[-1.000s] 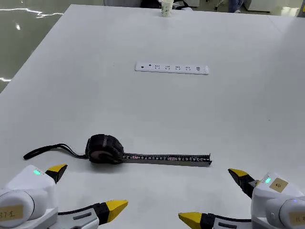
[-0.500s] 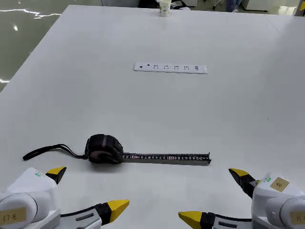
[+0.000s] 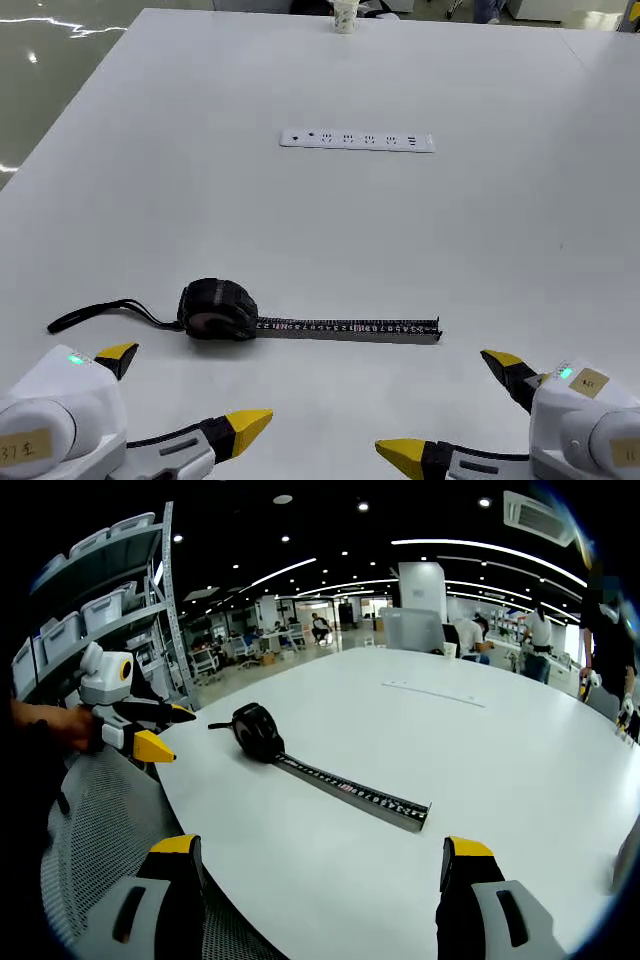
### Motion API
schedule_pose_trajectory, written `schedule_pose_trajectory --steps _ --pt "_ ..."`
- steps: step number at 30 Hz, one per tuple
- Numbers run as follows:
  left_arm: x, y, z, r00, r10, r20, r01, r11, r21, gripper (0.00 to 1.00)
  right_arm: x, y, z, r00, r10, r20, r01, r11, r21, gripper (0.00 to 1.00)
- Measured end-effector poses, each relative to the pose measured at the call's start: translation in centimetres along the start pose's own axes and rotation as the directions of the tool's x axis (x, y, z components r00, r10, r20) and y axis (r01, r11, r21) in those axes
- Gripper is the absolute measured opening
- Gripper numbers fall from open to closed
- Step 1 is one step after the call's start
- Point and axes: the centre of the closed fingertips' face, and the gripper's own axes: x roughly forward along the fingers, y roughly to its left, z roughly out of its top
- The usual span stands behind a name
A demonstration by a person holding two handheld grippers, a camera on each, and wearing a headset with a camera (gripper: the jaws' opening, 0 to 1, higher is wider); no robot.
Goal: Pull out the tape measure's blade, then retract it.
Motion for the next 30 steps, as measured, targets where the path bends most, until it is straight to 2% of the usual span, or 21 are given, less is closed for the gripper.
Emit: schedule_pose_trajectory --steps 15,27,30 --pt "0.8 0.3 0.4 0.9998 0.012 -0.015 -0.012 1.000 0.014 0.99 0.3 -0.2 0.2 0.9997 0.021 0.008 -0.021 1.000 -0.009 0.99" --pt "1.9 1.4 1.3 0.9992 0.032 -0.022 -0.032 0.999 -0.001 0.98 0.9 -1.3 0.0 0.9981 0.058 -0.022 -0.058 0.998 -0.016 0.99" --pt "2.3 1.6 1.2 0.9986 0.040 -0.035 -0.040 0.999 0.000 0.98 1.1 -1.5 -0.2 0.9966 0.073 -0.037 -0.074 0.997 -0.025 0.99"
